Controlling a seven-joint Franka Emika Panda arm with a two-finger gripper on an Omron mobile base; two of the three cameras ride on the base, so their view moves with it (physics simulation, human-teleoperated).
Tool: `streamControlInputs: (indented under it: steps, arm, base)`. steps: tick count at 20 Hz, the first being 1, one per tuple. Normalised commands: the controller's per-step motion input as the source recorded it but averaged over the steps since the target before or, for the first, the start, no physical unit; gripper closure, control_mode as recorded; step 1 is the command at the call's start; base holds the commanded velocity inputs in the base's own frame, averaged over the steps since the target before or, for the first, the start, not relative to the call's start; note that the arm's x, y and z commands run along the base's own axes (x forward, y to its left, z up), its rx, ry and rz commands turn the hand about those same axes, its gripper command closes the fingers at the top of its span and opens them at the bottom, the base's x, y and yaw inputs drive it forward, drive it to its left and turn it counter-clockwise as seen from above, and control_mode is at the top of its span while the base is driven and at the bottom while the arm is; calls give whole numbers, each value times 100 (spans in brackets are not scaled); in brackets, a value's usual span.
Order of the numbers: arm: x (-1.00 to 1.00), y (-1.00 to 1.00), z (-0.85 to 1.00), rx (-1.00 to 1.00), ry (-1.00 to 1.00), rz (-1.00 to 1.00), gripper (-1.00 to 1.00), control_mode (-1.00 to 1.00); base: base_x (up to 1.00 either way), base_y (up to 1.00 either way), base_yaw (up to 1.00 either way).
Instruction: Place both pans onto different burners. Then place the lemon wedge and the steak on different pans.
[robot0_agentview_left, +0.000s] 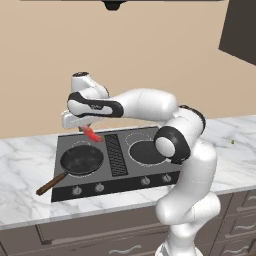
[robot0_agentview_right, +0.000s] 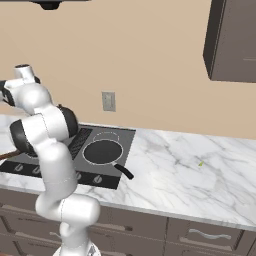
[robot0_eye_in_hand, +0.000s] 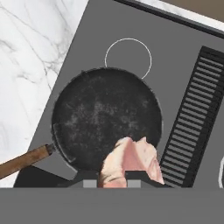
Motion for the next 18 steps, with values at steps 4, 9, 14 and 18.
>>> streamControlInputs:
  steps: [4, 9, 14, 18]
  arm:
    - [28, 0, -21, 0, 2, 0, 100, -100]
    - [3, 0, -34, 0, 0, 0, 100, -100]
    - [0, 0, -45, 0, 0, 0, 100, -100]
    - [5, 0, -41, 0, 0, 0, 100, -100]
  base:
    - [0, 0, 0]
    - [0, 0, 0]
    - [0, 0, 0]
    - [0, 0, 0]
